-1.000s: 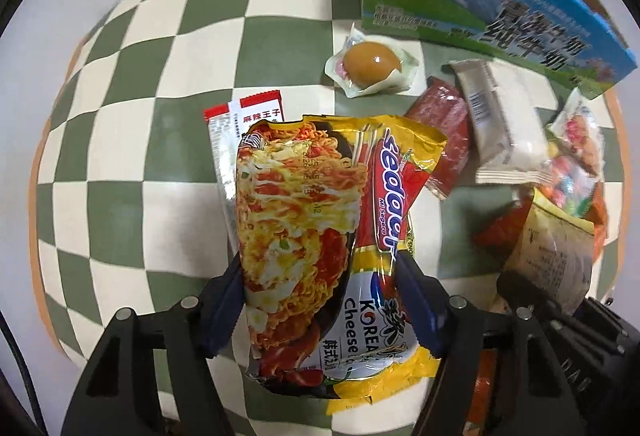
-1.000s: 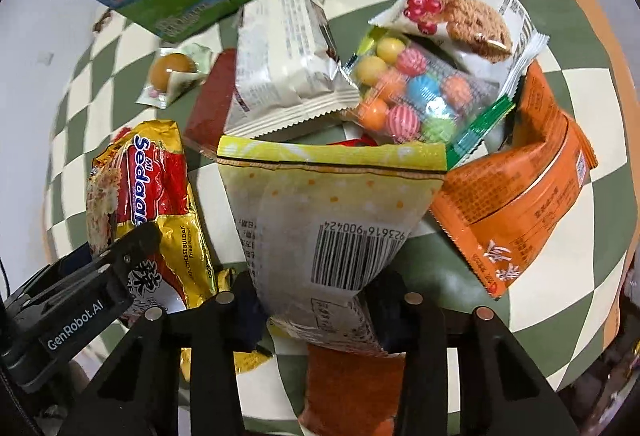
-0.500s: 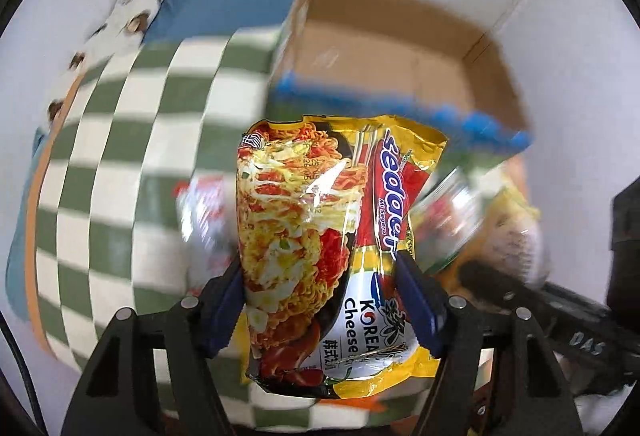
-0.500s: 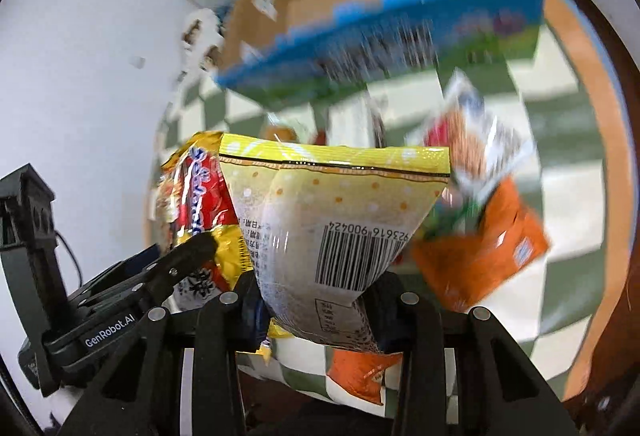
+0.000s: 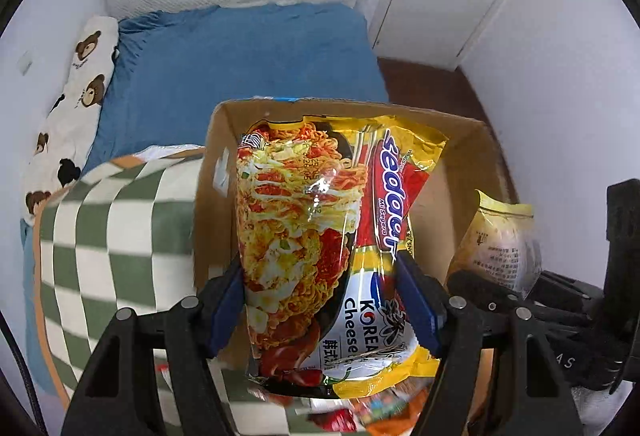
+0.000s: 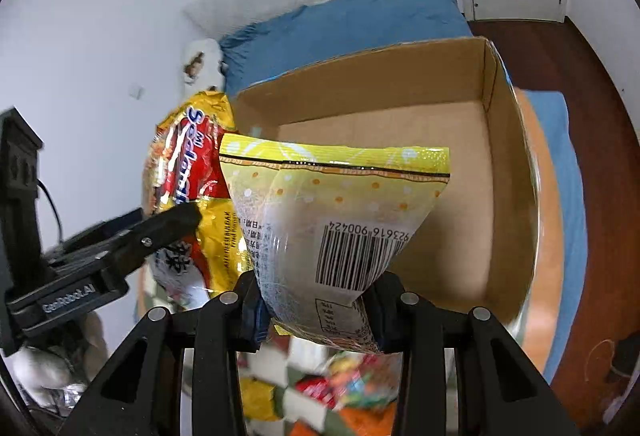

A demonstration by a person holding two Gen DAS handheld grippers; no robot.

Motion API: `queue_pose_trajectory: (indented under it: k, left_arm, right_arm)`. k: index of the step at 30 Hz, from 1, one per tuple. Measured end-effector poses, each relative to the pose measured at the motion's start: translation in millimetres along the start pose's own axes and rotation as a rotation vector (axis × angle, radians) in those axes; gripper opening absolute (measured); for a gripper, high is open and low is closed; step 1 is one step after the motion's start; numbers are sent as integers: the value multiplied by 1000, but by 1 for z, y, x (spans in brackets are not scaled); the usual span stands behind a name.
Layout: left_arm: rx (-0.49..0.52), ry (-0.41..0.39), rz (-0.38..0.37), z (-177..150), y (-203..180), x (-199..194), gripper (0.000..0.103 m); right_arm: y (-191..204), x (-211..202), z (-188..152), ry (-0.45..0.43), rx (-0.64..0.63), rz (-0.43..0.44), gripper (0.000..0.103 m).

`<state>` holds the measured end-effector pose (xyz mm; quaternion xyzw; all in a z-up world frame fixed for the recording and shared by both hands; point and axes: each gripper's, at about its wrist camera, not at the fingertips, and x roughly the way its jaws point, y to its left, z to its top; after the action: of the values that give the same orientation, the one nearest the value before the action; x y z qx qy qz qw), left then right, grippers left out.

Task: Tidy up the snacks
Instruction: 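Carry both packs into the cardboard box and open both tools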

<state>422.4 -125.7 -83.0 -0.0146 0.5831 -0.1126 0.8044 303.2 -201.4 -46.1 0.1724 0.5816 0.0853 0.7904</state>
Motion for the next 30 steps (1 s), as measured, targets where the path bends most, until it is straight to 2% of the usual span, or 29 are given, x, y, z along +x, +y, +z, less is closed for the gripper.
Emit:
queue_pose_trajectory:
  k: [7,11,15,21,22,24,26,30]
  left_arm:
    - [-38,136,-8,48,12,74,69]
    - [-37,178,20,57,17,103,69]
    - [-52,218,12,62,19,122,69]
    - [-55,278,10,59,19,146,69]
    - [-56,274,17,59,20,147,69]
    - [-57,253,44,61,22,146,73]
    - [-66,248,53,61,26,144,90]
    - [-82,230,34,58,32,135,94]
  right_arm:
    - [-39,70,73,133,34,-44,41]
    - [-56,99,99,179,52,-49,41]
    - [-69,124,124,204,42,-70,41]
    - [-82,150,139,236,35,-84,42]
    - [-83,154,140,243,35,-88,46]
    - [-87,160,142,258,40,-107,78]
    - [-91,161,145,260,30,-133,91]
    - [-93,151,149,245,15,-160,91]
